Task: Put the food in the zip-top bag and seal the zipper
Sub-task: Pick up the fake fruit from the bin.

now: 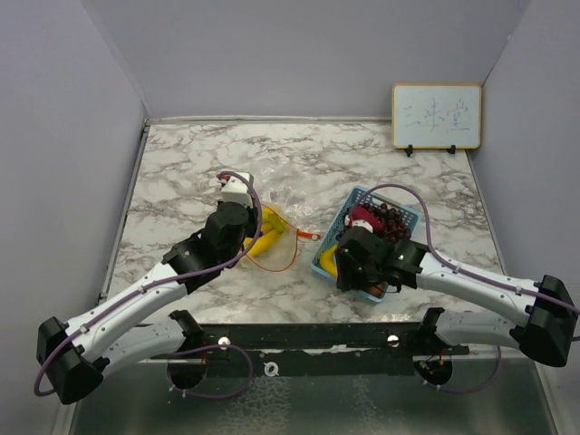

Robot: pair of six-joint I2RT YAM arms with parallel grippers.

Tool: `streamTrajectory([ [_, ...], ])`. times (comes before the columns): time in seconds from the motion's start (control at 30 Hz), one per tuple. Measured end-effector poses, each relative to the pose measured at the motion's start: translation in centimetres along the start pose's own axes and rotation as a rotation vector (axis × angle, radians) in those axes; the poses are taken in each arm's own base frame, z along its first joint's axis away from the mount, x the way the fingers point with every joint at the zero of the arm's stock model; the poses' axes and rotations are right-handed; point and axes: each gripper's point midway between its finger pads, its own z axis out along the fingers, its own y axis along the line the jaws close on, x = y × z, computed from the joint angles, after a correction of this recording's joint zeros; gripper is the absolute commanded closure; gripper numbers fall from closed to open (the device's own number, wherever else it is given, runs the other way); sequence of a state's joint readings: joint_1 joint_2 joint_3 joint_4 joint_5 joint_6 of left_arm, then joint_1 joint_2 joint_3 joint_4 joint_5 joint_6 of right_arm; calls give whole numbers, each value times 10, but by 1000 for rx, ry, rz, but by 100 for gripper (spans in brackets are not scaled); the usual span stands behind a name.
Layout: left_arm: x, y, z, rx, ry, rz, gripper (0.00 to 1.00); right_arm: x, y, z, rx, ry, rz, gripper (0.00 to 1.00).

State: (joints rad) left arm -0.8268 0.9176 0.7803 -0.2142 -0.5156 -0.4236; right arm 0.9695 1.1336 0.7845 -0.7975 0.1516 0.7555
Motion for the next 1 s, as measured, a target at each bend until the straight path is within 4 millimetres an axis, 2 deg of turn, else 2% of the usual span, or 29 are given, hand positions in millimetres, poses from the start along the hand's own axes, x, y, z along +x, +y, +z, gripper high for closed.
streamTrajectory([
  [0.2, 3, 1, -1, 1, 4, 1, 100, -2, 5, 4, -31, -27, 0, 62],
  [0.27, 3, 1, -1, 2, 4, 1, 100, -7, 6, 2, -39, -51, 0, 68],
  [0.33, 3, 1, -1, 2, 4, -2, 100, -10, 7, -1, -44, -69, -2, 79],
  [0.4, 3, 1, -1, 3, 4, -4, 100, -16, 8, -3, -50, -96, -3, 79],
  [0.43, 3, 1, -1, 4, 4, -5, 100, -19, 9, -4, -49, -109, -2, 76],
  [0.57, 5, 1, -1, 6, 7, -7, 100, -26, 6, -3, -32, -139, 2, 54],
  [0.67, 7, 1, -1, 7, 11, -8, 100, -31, 2, -3, -7, -165, 7, 33],
  [0.7, 7, 1, -1, 8, 12, -7, 100, -33, 1, -4, 1, -176, 12, 30],
  [1.0, 8, -1, -1, 14, 15, -8, 100, -61, 11, -16, -1, -252, 5, 33],
])
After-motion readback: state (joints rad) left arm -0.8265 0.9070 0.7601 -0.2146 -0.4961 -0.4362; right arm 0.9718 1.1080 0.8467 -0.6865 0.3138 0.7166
